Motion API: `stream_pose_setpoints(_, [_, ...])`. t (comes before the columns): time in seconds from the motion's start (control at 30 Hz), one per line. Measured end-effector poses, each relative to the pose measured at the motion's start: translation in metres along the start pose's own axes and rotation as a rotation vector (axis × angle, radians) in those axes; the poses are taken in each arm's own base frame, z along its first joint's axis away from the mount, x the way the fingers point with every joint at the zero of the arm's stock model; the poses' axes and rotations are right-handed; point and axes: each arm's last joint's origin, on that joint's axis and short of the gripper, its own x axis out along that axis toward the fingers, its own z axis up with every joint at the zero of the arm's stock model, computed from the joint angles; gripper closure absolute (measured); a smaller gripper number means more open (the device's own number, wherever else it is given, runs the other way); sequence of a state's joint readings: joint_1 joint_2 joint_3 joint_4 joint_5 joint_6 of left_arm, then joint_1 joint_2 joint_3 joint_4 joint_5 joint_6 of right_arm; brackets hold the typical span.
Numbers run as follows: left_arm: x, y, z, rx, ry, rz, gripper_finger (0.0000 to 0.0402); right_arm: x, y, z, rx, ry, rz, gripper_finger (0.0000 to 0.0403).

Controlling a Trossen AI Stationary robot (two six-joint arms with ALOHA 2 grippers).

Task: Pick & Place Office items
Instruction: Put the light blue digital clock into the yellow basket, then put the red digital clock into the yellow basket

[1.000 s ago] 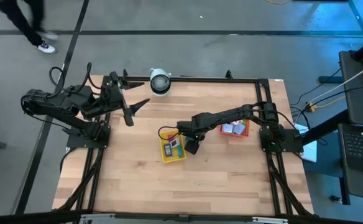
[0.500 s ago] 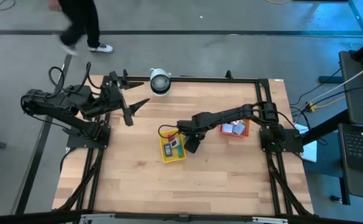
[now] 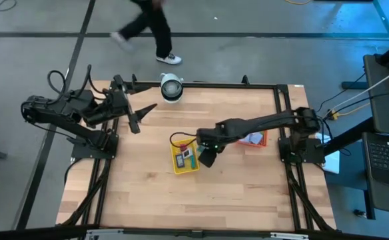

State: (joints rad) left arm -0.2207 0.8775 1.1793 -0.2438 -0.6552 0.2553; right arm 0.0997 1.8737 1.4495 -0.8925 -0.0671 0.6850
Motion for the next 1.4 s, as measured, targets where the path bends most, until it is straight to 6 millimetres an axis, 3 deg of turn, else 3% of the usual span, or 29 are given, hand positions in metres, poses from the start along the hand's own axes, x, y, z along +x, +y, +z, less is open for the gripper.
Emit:
stream_pose_setpoints(0.1, [-0.002, 0.002, 0.001, -0.002, -0.004, 0.003, 0.0128, -0.015, 0.017, 0.000, 0.008, -0.046, 0.108, 0.0248])
stream_pose_setpoints(0.23, [-0.003, 0.003, 0.001, -0.002, -0.005, 0.004, 0.0128, -0.015, 0.033, 0.009, 0.004, -0.075, 0.150, 0.0248])
stream_pose_setpoints(0.43, [-0.003, 0.003, 0.000, 0.000, -0.002, 0.004, 0.0128, -0.003, 0.037, 0.030, 0.032, -0.087, 0.156, 0.0241])
stream_pose_setpoints(0.6, [-0.003, 0.003, 0.000, 0.004, 0.003, 0.000, 0.0128, 0.013, 0.035, 0.035, 0.044, -0.050, 0.150, 0.0233])
stream_pose_setpoints(0.8, [-0.004, 0.001, 0.000, 0.007, 0.005, -0.012, 0.0128, 0.013, 0.040, 0.041, 0.058, -0.110, 0.200, 0.0217])
stream_pose_setpoints(1.03, [-0.005, -0.001, -0.001, 0.017, 0.015, -0.028, 0.0128, 0.002, 0.042, 0.048, 0.086, -0.159, 0.174, 0.0154])
stream_pose_setpoints(1.13, [-0.008, 0.002, -0.003, 0.026, 0.028, -0.021, 0.0128, -0.005, 0.031, 0.049, 0.065, -0.141, 0.071, 0.0134])
stream_pose_setpoints(1.23, [-0.012, 0.005, -0.003, 0.031, 0.033, -0.008, 0.0128, -0.012, -0.001, 0.055, 0.093, -0.075, -0.118, 0.0123])
stream_pose_setpoints(1.4, [-0.015, 0.008, -0.002, 0.027, 0.025, -0.004, 0.0128, -0.018, -0.050, 0.075, 0.284, -0.037, -0.201, 0.0119])
